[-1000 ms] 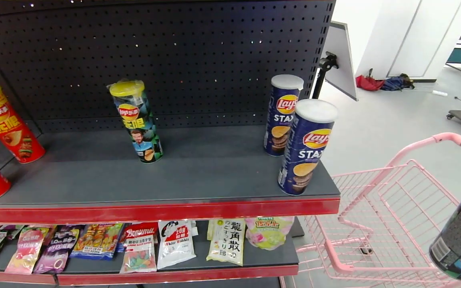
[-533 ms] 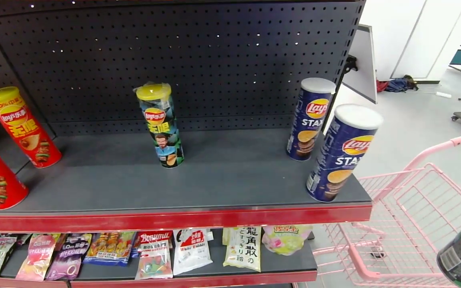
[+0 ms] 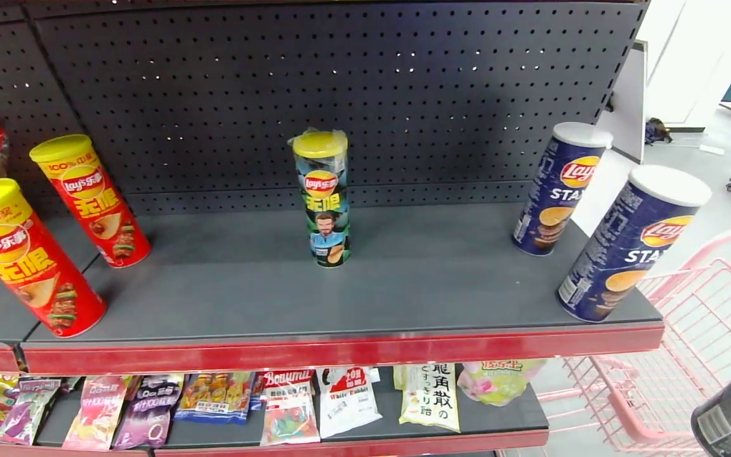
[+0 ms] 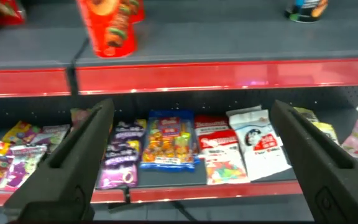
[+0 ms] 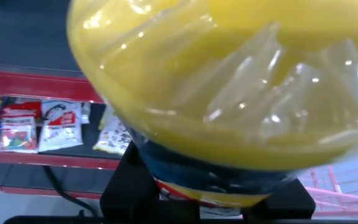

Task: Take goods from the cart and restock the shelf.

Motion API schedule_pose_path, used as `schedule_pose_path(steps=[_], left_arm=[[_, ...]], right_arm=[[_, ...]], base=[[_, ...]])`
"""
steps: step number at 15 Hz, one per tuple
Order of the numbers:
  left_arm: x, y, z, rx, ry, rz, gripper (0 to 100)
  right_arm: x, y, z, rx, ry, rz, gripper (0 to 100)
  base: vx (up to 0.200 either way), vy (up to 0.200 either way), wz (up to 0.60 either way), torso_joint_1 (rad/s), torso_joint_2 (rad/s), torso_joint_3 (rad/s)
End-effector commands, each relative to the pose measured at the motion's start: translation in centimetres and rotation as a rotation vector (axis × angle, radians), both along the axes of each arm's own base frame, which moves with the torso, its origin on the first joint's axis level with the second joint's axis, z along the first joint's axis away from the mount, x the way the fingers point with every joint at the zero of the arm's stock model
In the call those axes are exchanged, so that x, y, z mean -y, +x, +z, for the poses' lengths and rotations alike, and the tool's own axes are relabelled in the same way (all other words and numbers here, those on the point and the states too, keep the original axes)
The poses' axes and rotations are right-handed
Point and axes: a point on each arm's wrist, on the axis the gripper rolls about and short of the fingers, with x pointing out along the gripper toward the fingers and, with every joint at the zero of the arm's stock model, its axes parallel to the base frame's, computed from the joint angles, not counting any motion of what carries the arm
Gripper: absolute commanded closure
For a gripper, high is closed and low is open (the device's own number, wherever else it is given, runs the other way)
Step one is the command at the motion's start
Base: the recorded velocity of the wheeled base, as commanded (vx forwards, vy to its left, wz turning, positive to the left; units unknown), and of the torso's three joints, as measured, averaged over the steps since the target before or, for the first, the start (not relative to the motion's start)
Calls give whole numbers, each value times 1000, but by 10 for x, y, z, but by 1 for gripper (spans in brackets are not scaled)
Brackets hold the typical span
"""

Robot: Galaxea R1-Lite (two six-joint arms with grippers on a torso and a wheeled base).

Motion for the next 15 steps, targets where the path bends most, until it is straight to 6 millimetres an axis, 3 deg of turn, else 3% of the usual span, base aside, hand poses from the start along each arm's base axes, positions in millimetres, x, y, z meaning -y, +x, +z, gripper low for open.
schedule_pose_path(steps=[1, 5, 7, 10, 15], left_arm=[[0, 0, 0, -1, 0, 0, 0], [0, 0, 0, -1, -1, 0, 0], [0, 0, 0, -1, -1, 0, 0], [0, 0, 0, -1, -1, 0, 0], [0, 0, 0, -2, -3, 0, 0]], right_arm=[[0, -2, -2, 5, 1, 1, 100], [0, -9, -4, 31, 4, 25, 100], [-1, -17, -15, 34, 15, 114, 100], [0, -19, -21, 32, 16, 116, 100], [0, -19, -22, 29, 16, 124, 100]], base=[[0, 200, 0, -2, 2, 2], [0, 0, 0, 0, 0, 0], [200, 0, 0, 10, 2, 7], [200, 0, 0, 1, -1, 2], [0, 0, 0, 0, 0, 0]])
